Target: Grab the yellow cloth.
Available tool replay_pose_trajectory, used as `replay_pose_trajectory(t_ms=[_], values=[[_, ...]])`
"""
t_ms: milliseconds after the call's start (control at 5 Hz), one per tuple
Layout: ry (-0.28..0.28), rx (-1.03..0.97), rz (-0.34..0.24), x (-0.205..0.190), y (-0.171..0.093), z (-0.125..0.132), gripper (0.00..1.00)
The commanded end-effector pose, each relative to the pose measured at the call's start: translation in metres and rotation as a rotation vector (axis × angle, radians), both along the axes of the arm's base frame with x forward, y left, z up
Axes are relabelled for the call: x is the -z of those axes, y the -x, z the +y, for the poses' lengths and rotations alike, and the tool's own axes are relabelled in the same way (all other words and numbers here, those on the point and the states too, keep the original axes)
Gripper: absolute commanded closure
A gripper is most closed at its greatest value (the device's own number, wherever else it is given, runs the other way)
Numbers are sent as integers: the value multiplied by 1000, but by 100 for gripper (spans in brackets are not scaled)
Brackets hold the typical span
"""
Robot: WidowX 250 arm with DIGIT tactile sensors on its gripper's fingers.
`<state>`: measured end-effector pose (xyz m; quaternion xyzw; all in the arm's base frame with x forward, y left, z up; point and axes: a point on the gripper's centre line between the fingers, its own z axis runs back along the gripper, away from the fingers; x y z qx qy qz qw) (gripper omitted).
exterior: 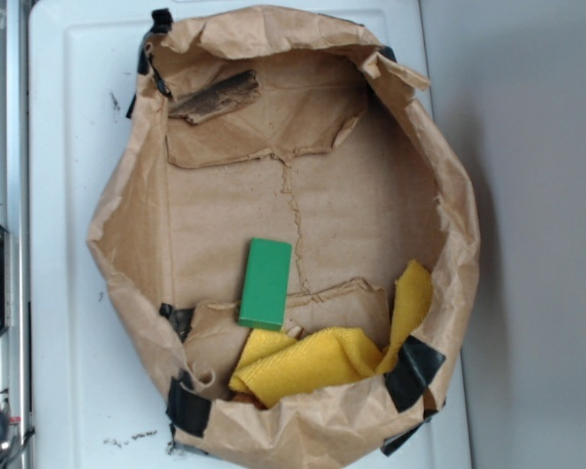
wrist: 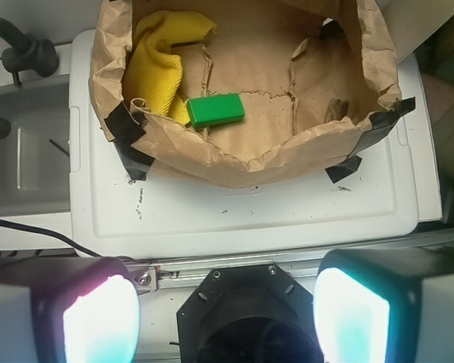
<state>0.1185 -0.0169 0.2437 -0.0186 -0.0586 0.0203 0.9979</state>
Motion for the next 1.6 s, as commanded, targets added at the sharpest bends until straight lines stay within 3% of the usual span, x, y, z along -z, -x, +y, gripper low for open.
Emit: replay_pose_trajectory(t_ms=[0, 200, 400, 600, 800, 1400], values=[[0, 0, 0, 0, 0, 0, 0], [-33, -5, -5, 21, -30, 0, 0], [-51, -60, 36, 28, -66, 3, 0], [-54, -93, 26, 31, -107, 10, 0], [24, 49, -2, 42, -133, 20, 0], [24, 49, -2, 42, -133, 20, 0]])
